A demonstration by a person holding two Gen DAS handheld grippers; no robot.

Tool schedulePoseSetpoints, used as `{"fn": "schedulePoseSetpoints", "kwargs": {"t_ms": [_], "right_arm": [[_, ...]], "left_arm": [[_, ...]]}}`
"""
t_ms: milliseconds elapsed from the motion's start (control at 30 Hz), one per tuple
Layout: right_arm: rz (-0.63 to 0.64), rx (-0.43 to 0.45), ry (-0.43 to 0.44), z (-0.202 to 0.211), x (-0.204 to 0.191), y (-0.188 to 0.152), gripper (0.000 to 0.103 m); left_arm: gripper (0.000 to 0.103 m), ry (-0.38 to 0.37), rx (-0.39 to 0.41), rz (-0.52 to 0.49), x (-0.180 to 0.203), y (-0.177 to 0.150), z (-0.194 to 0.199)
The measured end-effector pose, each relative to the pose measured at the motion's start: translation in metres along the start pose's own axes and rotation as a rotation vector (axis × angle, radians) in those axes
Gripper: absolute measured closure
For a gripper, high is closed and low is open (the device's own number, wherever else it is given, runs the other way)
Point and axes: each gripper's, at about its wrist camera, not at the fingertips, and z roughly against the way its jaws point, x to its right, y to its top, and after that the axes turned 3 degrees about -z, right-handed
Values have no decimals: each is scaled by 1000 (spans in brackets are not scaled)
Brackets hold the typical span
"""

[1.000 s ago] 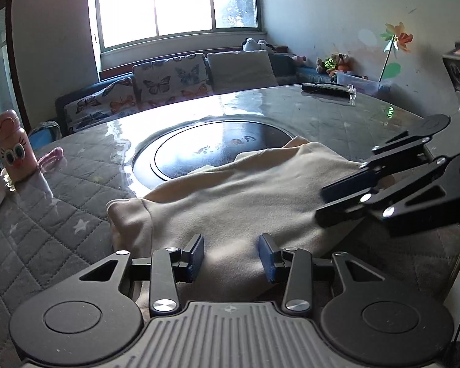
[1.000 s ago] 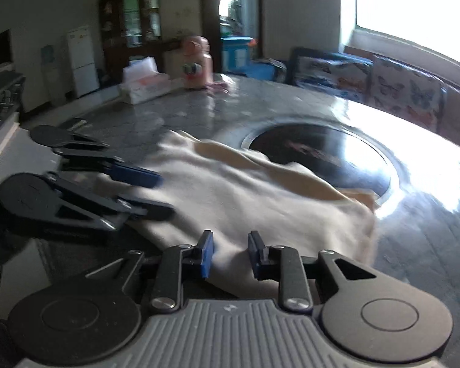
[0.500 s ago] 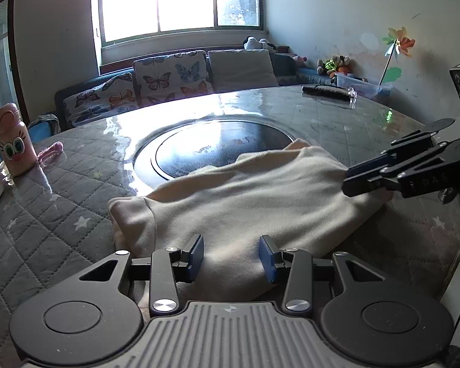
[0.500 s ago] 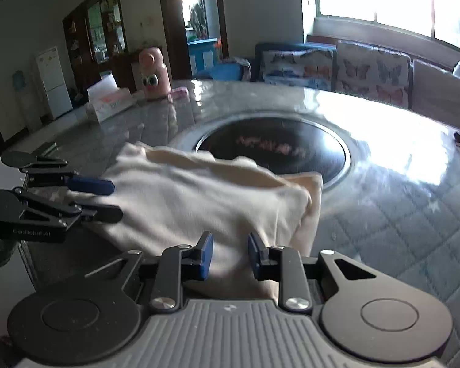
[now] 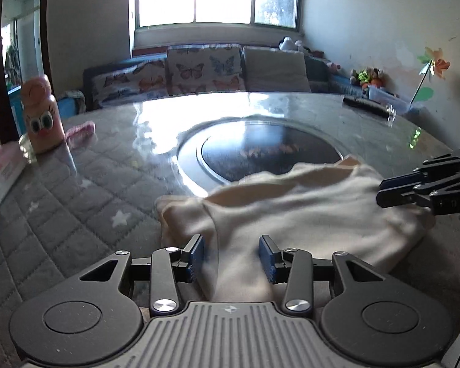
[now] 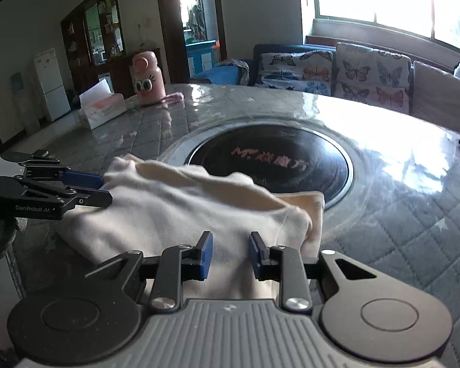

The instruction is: Fold clothes

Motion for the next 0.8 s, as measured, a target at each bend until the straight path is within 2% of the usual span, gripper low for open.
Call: {"fn": "schedulePoseSetpoints", "kwargs": {"t_ms": [200,467,600,667,733,800], "right_arm": [[-37,-17,-8,-16,11,3,78],[-52,5,-28,-22,16,17,77],[-110,-26,-38,-36,31,12,77],[-120,-11,-31,-32,32,13,75],[-117,4,-35,-26,31,13,67],[-122,10,-41,-23,31,12,67]], "left_arm": [[58,19,-38,24,-11,0,-14],[60,23,-7,17,-14,17,-18],[60,48,-47,32,-21,15,-35],[60,45,-41,41,-22,13,-32],[60,43,-32,45,-22,13,-28],[60,46,-27,54,-22,12,-24]]}}
